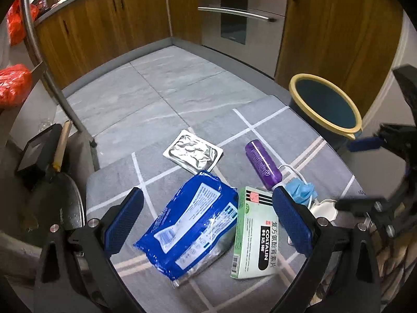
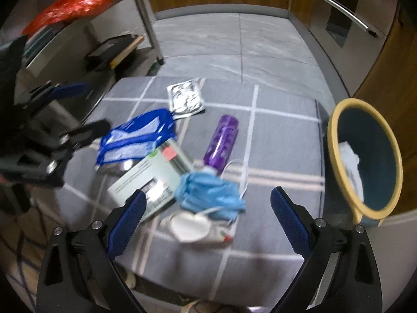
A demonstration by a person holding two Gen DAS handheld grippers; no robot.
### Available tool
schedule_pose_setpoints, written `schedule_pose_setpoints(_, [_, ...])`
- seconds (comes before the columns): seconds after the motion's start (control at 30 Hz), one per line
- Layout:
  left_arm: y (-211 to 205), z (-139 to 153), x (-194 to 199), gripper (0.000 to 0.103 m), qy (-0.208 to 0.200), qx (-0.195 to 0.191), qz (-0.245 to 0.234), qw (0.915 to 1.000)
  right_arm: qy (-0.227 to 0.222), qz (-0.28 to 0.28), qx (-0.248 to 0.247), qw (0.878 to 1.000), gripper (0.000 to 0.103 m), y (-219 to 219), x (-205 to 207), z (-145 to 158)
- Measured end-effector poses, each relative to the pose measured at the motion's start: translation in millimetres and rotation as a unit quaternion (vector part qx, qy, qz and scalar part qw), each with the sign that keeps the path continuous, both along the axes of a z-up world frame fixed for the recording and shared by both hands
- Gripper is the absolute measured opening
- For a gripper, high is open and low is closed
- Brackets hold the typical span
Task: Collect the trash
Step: 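Grasp the white-and-red paper cup with the right gripper while the left grasps the COLTALIN box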
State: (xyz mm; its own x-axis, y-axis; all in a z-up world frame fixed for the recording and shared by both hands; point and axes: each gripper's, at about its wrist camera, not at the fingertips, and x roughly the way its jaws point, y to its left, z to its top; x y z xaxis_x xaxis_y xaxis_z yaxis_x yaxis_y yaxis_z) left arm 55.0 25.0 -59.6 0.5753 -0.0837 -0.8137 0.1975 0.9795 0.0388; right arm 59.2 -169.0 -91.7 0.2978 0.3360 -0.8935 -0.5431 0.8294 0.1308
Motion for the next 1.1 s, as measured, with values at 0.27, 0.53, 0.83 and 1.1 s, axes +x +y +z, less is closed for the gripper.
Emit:
schedule_pose_setpoints(0.27, [11,6,-11,0.097,0.017,-0.065,0.071,0.9952,0.039,0.079,-0.063,0.994,0.082,23,-27,-31])
schedule_pose_setpoints(0.53, [18,-5,-12,0.097,0.036,-0.055,0.095,0.9933,0.069,0.098,-0.129,0.984,0.031,35,-28,-68])
schedule_pose_setpoints(0.83, [10,-14,-12,0.097,0.052,-0.036,0.077,0.995,0.019,0.083,-0.041,0.996,0.026,18,-28,-18])
schedule_pose_setpoints(1.1, [-35,-33,-18,0.097,0.066,0.036,-0.005,0.9971,-0.021,-0.031,0.029,0.999,0.025,-21,4,21])
